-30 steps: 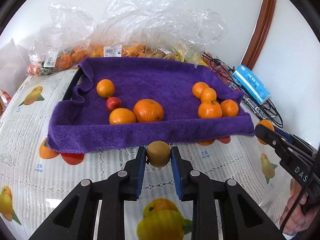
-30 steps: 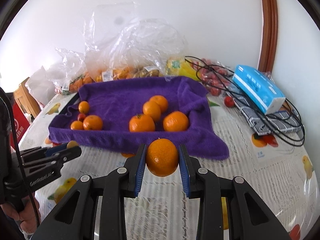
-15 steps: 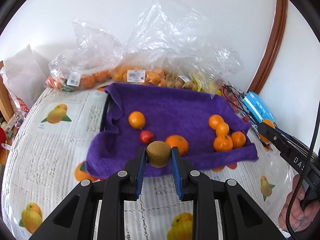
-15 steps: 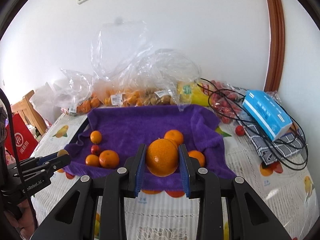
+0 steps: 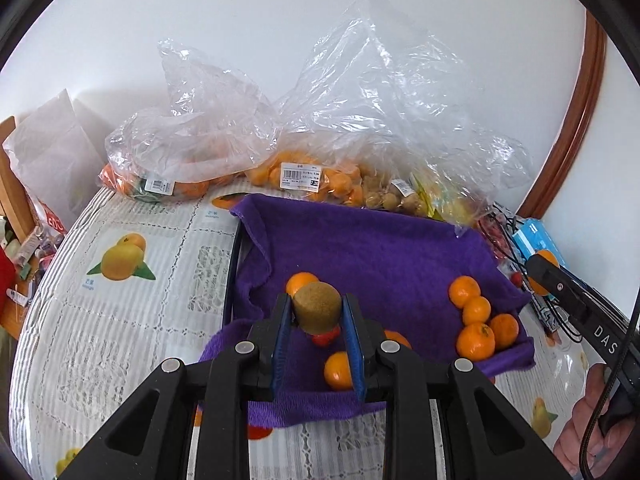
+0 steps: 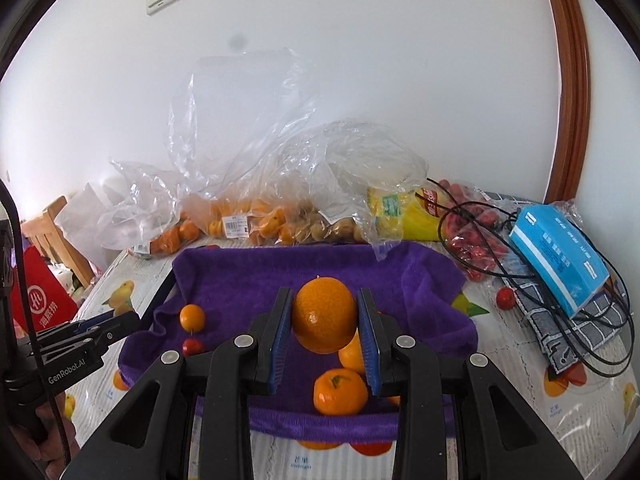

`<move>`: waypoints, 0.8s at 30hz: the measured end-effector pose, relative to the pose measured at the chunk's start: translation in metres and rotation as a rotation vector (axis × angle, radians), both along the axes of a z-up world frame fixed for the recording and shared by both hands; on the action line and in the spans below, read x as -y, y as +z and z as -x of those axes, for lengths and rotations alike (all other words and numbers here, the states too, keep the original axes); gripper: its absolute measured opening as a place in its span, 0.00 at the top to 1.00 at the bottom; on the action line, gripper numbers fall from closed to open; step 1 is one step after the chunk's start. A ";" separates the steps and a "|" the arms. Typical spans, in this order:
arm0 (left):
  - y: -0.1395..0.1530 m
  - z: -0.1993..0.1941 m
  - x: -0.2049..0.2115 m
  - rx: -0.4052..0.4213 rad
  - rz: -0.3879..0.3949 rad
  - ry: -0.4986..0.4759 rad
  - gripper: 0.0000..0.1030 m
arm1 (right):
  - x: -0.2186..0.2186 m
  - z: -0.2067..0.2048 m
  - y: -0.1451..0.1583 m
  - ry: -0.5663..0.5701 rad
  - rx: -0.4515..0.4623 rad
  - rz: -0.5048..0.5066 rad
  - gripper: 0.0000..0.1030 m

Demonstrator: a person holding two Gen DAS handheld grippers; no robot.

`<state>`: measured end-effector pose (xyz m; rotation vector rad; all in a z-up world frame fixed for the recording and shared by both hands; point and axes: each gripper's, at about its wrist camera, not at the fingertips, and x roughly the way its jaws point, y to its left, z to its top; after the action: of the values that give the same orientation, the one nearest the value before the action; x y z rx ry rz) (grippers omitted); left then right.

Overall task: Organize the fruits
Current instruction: 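Lower the orange and the small green fruit onto the purple towel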

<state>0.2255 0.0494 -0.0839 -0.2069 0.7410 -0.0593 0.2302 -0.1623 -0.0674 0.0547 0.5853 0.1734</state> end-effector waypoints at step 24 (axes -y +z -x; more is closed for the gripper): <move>-0.042 -0.042 0.007 -0.073 0.005 -0.008 0.77 | -0.017 -0.042 -0.047 0.114 -0.107 0.029 0.69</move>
<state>0.2677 0.0425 -0.1256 -0.2115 0.8149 -0.0609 0.2725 -0.1450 -0.1148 0.0027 0.6983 0.2743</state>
